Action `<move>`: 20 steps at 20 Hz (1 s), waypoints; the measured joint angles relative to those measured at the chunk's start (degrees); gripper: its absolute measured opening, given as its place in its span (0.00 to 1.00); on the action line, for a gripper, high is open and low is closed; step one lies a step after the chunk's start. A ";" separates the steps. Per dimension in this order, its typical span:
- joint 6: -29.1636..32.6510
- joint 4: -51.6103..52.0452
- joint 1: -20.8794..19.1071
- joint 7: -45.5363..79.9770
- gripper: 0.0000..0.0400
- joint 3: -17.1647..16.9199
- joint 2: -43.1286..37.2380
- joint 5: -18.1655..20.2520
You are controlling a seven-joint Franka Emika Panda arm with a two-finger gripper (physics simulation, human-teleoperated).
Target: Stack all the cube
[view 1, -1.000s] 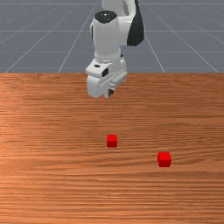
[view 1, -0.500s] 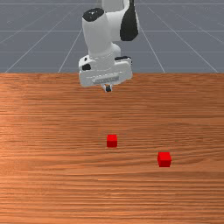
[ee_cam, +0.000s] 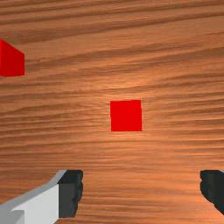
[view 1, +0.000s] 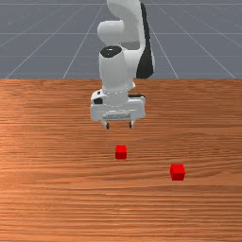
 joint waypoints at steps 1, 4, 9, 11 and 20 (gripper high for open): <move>1.77 0.84 0.08 0.16 1.00 0.18 2.66 0.26; 4.15 6.52 -0.16 0.52 1.00 0.70 11.10 0.85; 7.02 10.69 1.10 2.71 1.00 0.36 17.12 0.91; 10.64 10.36 1.74 3.40 0.49 0.12 17.74 1.16; 6.18 10.22 10.42 7.81 0.49 -0.54 9.62 -3.94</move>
